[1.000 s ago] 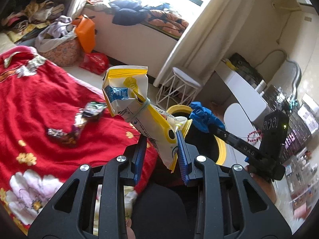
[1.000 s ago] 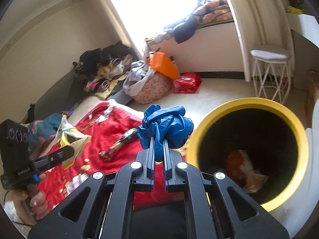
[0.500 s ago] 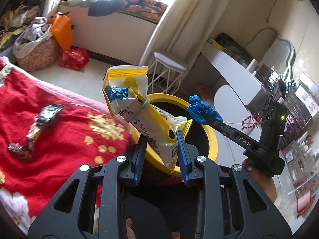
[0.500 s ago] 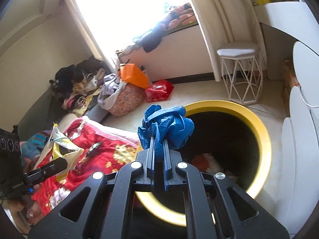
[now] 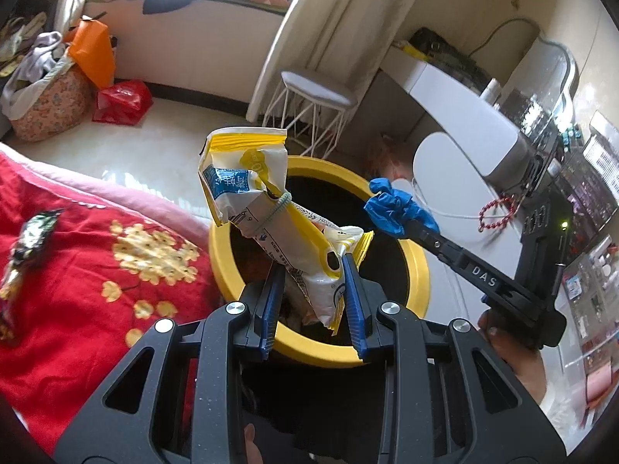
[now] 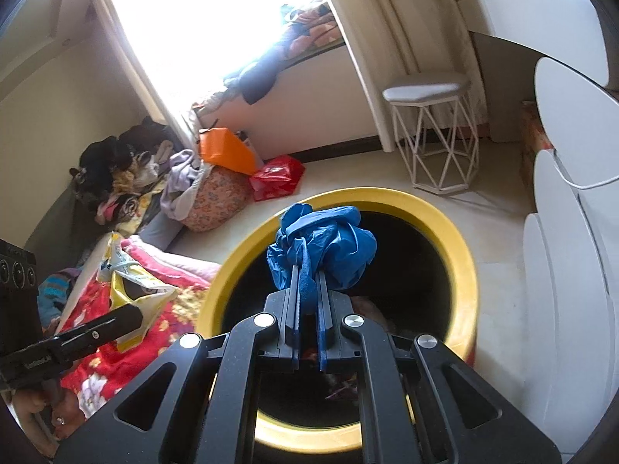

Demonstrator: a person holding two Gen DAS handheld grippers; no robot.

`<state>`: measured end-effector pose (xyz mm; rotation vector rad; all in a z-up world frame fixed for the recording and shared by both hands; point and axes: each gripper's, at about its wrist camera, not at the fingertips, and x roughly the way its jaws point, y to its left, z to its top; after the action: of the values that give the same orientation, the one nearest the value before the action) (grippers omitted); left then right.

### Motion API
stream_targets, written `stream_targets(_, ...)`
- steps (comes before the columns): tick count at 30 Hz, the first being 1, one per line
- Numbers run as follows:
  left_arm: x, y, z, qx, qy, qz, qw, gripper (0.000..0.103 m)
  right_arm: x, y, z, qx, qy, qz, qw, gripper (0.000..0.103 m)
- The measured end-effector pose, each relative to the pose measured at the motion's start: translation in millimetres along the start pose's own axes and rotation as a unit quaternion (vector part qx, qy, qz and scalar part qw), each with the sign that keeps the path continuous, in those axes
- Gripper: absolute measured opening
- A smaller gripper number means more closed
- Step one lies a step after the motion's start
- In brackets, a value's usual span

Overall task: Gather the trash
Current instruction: 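Open both grippers over the bin to drop the glove and wrapper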

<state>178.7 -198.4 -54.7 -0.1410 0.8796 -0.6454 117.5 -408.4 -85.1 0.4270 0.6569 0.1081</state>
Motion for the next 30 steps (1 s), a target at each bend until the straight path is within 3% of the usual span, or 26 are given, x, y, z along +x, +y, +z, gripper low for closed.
stream_targets(9,42,-1,-4,0.005,0.039,0.007,0.9992,0.024,9,-17,-4,0.009,0.010,-0.019,1.000,0.006)
stream_targets(27,64,-3,-6,0.007,0.066,0.021,0.9976,0.025,19,-16,-4,0.001,0.025,-0.013,1.000,0.007)
stream_targets(30,63,-2,-4,0.004,0.065,0.026,0.9975,0.025,18,-16,-3,0.000,0.026,-0.013,1.000,0.017)
